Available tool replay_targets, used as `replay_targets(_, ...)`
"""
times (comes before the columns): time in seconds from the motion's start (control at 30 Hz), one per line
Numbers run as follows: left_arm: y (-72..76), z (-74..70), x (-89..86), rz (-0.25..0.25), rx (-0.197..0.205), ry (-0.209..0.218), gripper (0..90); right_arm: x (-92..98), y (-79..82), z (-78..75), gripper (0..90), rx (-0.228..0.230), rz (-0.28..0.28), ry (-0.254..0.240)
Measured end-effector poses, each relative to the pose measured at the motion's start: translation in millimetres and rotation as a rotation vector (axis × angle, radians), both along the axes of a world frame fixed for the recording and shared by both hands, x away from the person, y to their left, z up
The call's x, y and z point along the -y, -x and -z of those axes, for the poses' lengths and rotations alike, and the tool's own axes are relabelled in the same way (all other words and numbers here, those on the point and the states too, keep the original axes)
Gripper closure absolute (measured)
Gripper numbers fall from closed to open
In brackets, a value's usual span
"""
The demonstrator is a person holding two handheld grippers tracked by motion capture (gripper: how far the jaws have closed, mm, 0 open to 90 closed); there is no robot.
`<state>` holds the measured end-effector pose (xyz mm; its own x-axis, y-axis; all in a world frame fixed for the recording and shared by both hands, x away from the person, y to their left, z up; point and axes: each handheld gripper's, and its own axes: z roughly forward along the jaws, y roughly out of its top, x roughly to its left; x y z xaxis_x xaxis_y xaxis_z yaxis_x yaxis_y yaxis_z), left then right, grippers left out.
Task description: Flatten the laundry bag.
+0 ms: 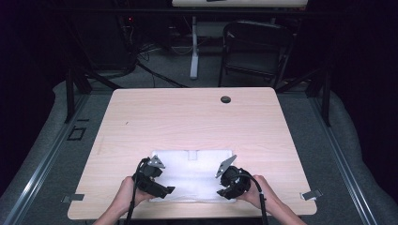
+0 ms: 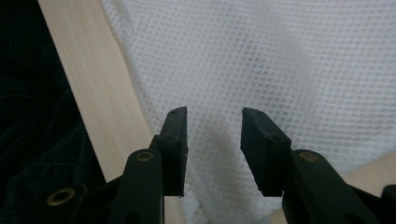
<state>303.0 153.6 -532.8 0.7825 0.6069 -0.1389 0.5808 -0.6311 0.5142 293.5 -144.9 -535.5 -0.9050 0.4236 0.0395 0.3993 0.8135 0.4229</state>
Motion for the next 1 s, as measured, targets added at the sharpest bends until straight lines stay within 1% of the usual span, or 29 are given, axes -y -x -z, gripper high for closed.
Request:
replay_targets(0.03,0.0,-0.3,-0.5,-0.002,0.003,0.005,18.4,0.0,0.0,0.0,63.2,0.0,0.0,0.0)
replay_targets(0.07,0.0,-0.4,-0.6,-0.002,0.002,0.007,17.0,-3.7,2.1,2.3,63.2,0.008,-0.015,0.023)
replay_targets(0.1,0.1,-0.3,-0.5,-0.002,0.002,0.009,16.3,-5.1,2.7,2.7,63.0,0.005,-0.023,0.028)
replay_targets(0.17,-0.3,0.0,-0.3,-0.002,0.004,0.011,16.2,-6.4,3.3,3.8,62.7,-0.003,-0.028,0.021)
replay_targets(0.23,-0.6,0.2,-0.3,-0.004,0.003,0.012,16.0,-8.5,4.5,4.7,61.0,-0.002,-0.038,0.024)
replay_targets(0.3,-0.9,0.4,-0.3,-0.006,0.001,0.012,16.0,-10.3,4.7,6.5,59.8,-0.001,-0.044,0.043)
replay_targets(0.33,-1.0,0.4,-0.3,-0.006,0.001,0.01,16.1,-13.1,5.2,10.3,62.6,0.004,-0.067,0.074)
replay_targets(0.37,-1.1,0.6,-0.3,-0.004,0.0,0.009,16.2,-14.8,5.7,13.2,64.4,0.008,-0.067,0.092)
replay_targets(0.4,-1.1,0.6,-0.3,-0.004,0.0,0.009,16.3,-15.6,5.8,14.8,66.8,0.009,-0.072,0.096)
replay_targets(0.43,-1.2,0.6,-0.3,-0.002,0.0,0.009,16.3,-15.6,5.8,14.8,66.8,0.009,-0.072,0.096)
replay_targets(0.47,-1.3,0.8,-0.1,-0.003,0.001,0.008,16.4,-16.0,5.7,14.7,71.7,0.012,-0.073,0.093)
replay_targets(0.53,-1.6,1.2,-0.1,-0.001,-0.001,0.007,16.9,-15.8,4.5,14.3,77.9,0.008,-0.072,0.101)
replay_targets(0.57,-1.2,1.5,0.5,-0.002,-0.006,0.008,18.2,-15.6,4.5,14.9,82.4,0.006,-0.068,0.094)
replay_targets(0.6,-0.7,1.5,1.0,0.004,-0.003,0.005,20.6,-15.4,4.3,14.9,85.5,0.014,-0.065,0.095)
replay_targets(0.63,0.0,1.4,1.5,0.01,-0.005,0.002,23.2,-15.4,3.9,14.6,86.7,0.012,-0.057,0.099)
replay_targets(0.67,1.0,1.3,2.3,0.01,-0.002,0.004,23.2,-15.2,3.2,14.9,87.5,0.01,-0.056,0.094)
replay_targets(0.7,2.0,0.0,2.9,0.023,0.003,0.002,23.3,-14.9,2.5,14.8,88.1,0.009,-0.049,0.09)
replay_targets(0.8,2.5,-0.2,3.1,0.02,0.009,0.01,23.2,-13.9,1.5,13.9,88.5,0.002,-0.044,0.085)
replay_targets(0.83,2.0,-0.2,2.6,0.02,0.008,0.011,23.1,-13.3,1.1,13.8,88.5,0.002,-0.04,0.073)
replay_targets(0.87,1.6,0.0,2.3,0.02,0.008,0.011,22.9,-12.5,-0.1,11.7,88.6,0.001,-0.042,0.077)
replay_targets(1.0,0.6,0.5,1.4,0.017,0.006,0.021,22.4,-9.7,-0.9,6.8,88.7,0.006,-0.026,0.057)
